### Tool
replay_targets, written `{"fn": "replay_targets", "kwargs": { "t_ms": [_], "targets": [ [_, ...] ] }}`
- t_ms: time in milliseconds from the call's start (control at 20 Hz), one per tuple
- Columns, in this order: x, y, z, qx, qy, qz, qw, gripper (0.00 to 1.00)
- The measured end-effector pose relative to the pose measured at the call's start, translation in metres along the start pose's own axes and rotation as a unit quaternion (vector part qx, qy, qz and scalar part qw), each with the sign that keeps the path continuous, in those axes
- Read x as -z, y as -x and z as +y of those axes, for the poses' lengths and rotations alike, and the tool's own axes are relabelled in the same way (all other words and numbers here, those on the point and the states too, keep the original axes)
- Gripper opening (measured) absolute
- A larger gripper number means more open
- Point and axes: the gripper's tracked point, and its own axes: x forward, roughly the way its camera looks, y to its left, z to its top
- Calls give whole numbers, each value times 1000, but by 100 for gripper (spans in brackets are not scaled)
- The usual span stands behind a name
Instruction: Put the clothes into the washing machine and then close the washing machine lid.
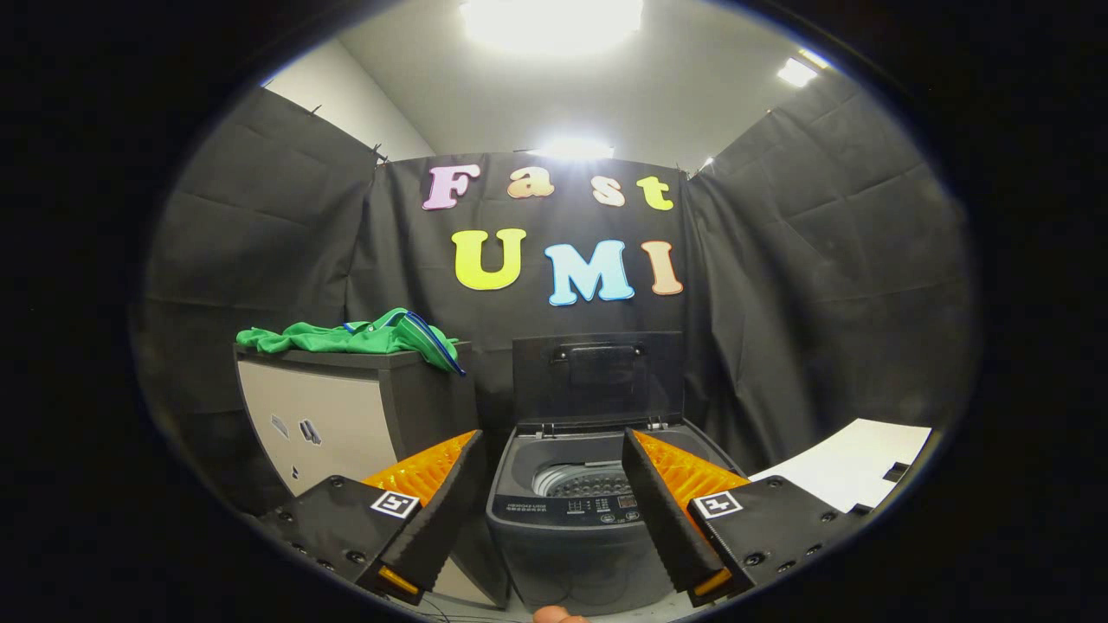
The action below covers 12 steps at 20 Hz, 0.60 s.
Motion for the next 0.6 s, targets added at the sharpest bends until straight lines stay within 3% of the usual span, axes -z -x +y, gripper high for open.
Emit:
{"fn": "replay_targets", "kwargs": {
  "t_ms": [400,600],
  "targets": [
    [-16,1,4,-3,-1,-10,1000,99],
    [-41,-3,25,-39,-22,-10,999,97]
  ]
}}
